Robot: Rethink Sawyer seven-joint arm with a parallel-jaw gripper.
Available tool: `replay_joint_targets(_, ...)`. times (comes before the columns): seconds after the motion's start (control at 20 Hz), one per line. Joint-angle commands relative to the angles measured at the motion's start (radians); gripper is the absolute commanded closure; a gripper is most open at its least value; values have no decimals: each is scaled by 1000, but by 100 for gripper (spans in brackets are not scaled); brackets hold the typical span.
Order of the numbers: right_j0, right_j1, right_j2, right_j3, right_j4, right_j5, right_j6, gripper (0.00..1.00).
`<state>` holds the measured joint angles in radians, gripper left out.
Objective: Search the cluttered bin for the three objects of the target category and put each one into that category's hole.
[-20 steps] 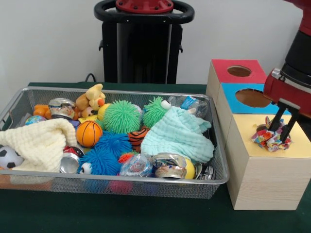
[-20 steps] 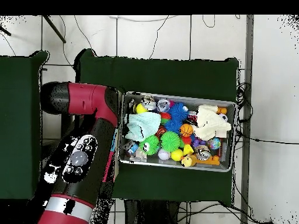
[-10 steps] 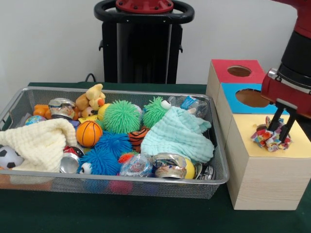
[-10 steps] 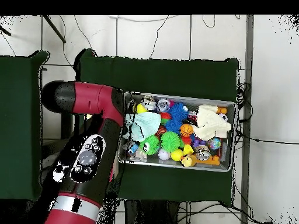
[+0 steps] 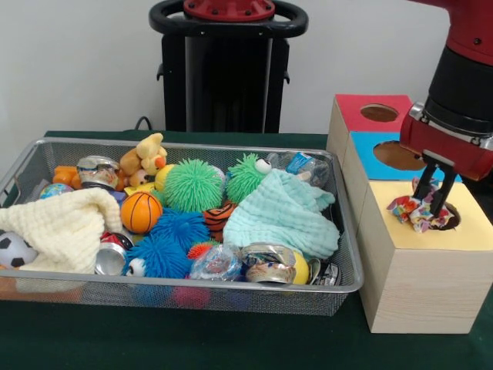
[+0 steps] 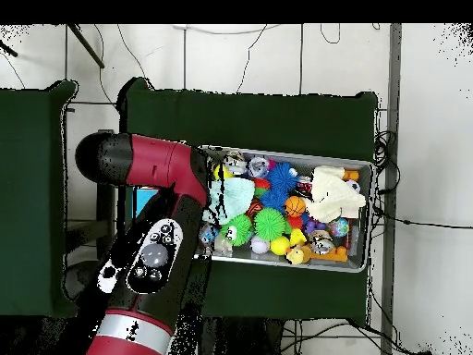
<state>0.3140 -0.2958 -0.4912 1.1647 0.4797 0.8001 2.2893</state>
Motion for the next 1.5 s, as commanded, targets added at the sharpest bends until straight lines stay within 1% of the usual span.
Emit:
replay_joint_targets(0.05, -36, 20, 155, 188, -24, 71, 73, 100)
replay_joint_targets(0.4, -32, 53, 159, 160, -36, 51, 90, 100)
replay_joint_targets(0.7, -14, 93, 144, 109, -38, 68, 140, 100)
replay_joint_targets(0.9, -5, 116, 143, 80, -26, 69, 174, 100)
replay_joint_targets(1.25, 3, 160, 138, 36, -19, 50, 202, 100)
replay_joint_targets(1.5, 15, 210, 118, -4, -23, 31, 223, 100)
